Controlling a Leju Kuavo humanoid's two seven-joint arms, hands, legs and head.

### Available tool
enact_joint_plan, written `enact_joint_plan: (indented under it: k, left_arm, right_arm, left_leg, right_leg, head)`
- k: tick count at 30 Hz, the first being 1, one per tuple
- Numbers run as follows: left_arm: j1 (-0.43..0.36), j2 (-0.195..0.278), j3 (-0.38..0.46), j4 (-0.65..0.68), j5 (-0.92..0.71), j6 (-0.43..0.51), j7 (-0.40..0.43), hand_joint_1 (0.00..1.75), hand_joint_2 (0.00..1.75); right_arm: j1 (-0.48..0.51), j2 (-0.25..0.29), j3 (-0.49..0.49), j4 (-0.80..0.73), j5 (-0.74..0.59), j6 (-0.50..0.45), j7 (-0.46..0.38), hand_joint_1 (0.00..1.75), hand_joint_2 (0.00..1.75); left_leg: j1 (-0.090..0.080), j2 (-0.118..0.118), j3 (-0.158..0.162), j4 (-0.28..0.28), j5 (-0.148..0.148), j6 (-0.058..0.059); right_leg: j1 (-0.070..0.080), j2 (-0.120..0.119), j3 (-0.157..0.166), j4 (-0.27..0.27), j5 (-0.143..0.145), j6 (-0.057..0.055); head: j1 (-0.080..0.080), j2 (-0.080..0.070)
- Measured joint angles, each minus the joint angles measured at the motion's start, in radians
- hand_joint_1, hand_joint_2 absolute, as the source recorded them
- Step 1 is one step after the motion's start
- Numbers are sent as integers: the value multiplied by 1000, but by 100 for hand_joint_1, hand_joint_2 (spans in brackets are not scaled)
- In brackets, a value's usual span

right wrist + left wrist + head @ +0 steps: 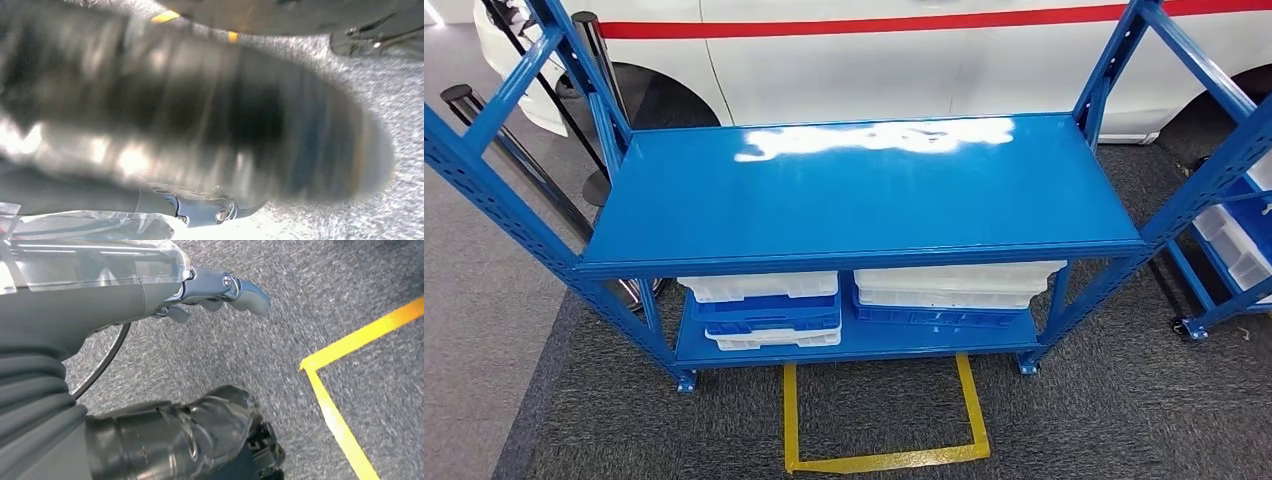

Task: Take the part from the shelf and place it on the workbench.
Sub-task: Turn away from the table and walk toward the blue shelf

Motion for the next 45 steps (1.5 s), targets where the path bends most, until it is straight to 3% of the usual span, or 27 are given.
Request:
enact_joint_plan:
  k: [1,3,5,6,7,8,10,11,15,17,19,20,21,22,24,26,29,31,34,35,36,37,39,41,45]
  left_arm:
    - [0,0,0,0,-1,0,0,0,175]
    - [2,0,-1,0,-1,1,0,0,175]
    - [10,1,-14,0,10,1,4,0,175]
    - [16,2,-26,0,23,-1,7,0,175]
    - [23,4,-41,0,40,-4,13,0,175]
    - [31,7,-57,0,60,-9,19,0,175]
    - [45,13,-88,0,102,-19,32,0,175]
    - [51,15,-104,0,123,-25,38,0,175]
    - [68,29,-171,0,210,-47,64,0,175]
    - [70,36,-206,-2,253,-58,78,0,175]
    - [70,45,-240,-9,296,-70,93,0,175]
    - [70,50,-256,-15,317,-76,100,0,175]
    - [69,54,-271,-21,337,-81,107,0,175]
    - [69,58,-287,-29,357,-86,114,0,175]
    - [68,65,-319,-47,396,-97,126,0,175]
    - [66,73,-353,-63,438,-109,139,0,175]
    - [66,86,-404,-81,503,-126,160,0,175]
    - [72,95,-438,-88,545,-137,173,0,175]
    - [95,107,-487,-89,607,-154,194,0,175]
    - [106,110,-503,-89,628,-161,202,0,175]
    - [118,114,-519,-89,649,-166,209,0,175]
    - [130,116,-535,-87,669,-172,215,0,175]
    - [153,122,-565,-83,707,-183,228,0,87]
    - [170,129,-594,-78,743,-192,239,0,0]
    - [193,145,-659,-75,824,-214,265,0,0]
  right_arm:
    - [0,0,0,0,1,0,2,0,175]
    - [0,0,0,0,1,2,5,0,175]
    - [0,-3,6,-4,-9,10,6,0,175]
    - [0,-5,14,-8,-20,15,5,0,175]
    - [-1,-8,25,-14,-35,20,5,0,175]
    - [-1,-10,37,-20,-51,27,4,0,175]
    - [-2,-14,62,-32,-87,38,3,0,175]
    - [-2,-17,76,-38,-104,44,2,0,175]
    - [3,-33,135,-54,-176,66,0,0,175]
    - [13,-43,166,-58,-212,77,-1,0,175]
    - [26,-51,196,-58,-249,89,-1,0,175]
    - [34,-55,211,-58,-266,95,-2,0,175]
    - [43,-59,224,-58,-282,101,-2,0,175]
    - [53,-63,238,-57,-299,106,-2,0,175]
    - [71,-70,267,-56,-333,117,-2,0,175]
    - [86,-77,298,-55,-367,127,-3,0,175]
    - [102,-87,347,-54,-421,144,-5,0,175]
    - [107,-95,380,-56,-456,156,-6,0,175]
    - [108,-107,427,-67,-507,172,-8,0,175]
    - [107,-112,443,-75,-525,178,-9,0,175]
    - [104,-116,458,-84,-542,183,-9,0,175]
    - [101,-120,473,-95,-559,189,-9,0,175]
    - [94,-127,501,-117,-590,199,-10,0,175]
    - [87,-134,530,-137,-620,209,-11,0,175]
    - [86,-150,593,-161,-688,230,-11,0,175]
  left_leg:
    - [2,-3,-17,38,-25,-5]
    - [5,-6,-75,165,-93,-12]
    - [6,-6,-120,259,-120,-14]
    - [6,-6,-118,254,-105,-14]
    - [6,-6,-97,209,-72,-11]
    - [6,-6,-63,138,-33,-8]
    - [4,-9,-3,11,15,0]
    - [2,-10,9,-18,21,4]
    - [3,-9,14,-36,28,25]
    - [5,-5,16,-43,33,37]
    - [2,-2,14,-43,33,42]
    - [2,-1,15,-42,33,42]
    - [1,-1,15,-41,32,42]
    - [1,-1,17,-41,30,41]
    - [1,-2,21,-37,25,35]
    - [-2,-2,20,-32,19,24]
    - [-2,-1,19,-31,14,8]
    - [0,-4,7,3,-13,-3]
    - [5,-6,-73,181,-110,-14]
    - [6,-6,-97,233,-127,-16]
    - [7,-6,-107,252,-124,-17]
    - [7,-6,-98,230,-100,-16]
    - [8,-6,-40,101,-28,-12]
    - [5,-7,7,-5,12,-3]
    - [2,-7,18,-32,21,18]
  right_leg:
    - [-2,0,1,-3,2,-5]
    - [-1,0,0,-4,2,-11]
    - [1,1,0,-4,2,-12]
    - [1,2,1,-3,2,-12]
    - [1,4,3,-3,1,-11]
    - [2,6,5,-3,1,-10]
    - [5,10,6,-1,-2,-4]
    - [6,10,5,0,-2,1]
    - [5,9,1,14,-13,21]
    - [3,8,-35,98,-68,28]
    - [1,7,-98,231,-131,33]
    - [0,6,-119,274,-141,34]
    - [-1,6,-122,282,-132,35]
    - [-3,6,-106,249,-104,35]
    - [-4,2,-36,110,-38,33]
    - [-1,1,7,16,-9,26]
    - [2,4,10,2,-10,10]
    - [-1,3,11,-4,-7,-2]
    - [1,1,9,-5,-6,-12]
    - [1,1,9,-5,-6,-13]
    - [2,1,10,-5,-6,-14]
    - [2,2,11,-4,-7,-13]
    - [2,5,15,-4,-9,-10]
    - [5,5,17,-2,-12,-2]
    - [6,4,16,2,-16,18]
  head:
    - [0,0]
    - [-1,0]
    - [-1,0]
    - [-1,0]
    - [-1,0]
    - [-1,0]
    - [-1,0]
    - [-1,0]
    - [0,0]
    - [0,0]
    - [1,0]
    - [1,0]
    - [1,0]
    - [1,0]
    - [1,0]
    - [0,0]
    - [-1,0]
    - [-1,0]
    - [-1,0]
    - [-1,0]
    - [-1,0]
    - [-1,0]
    - [-1,0]
    - [-1,0]
    - [-1,0]
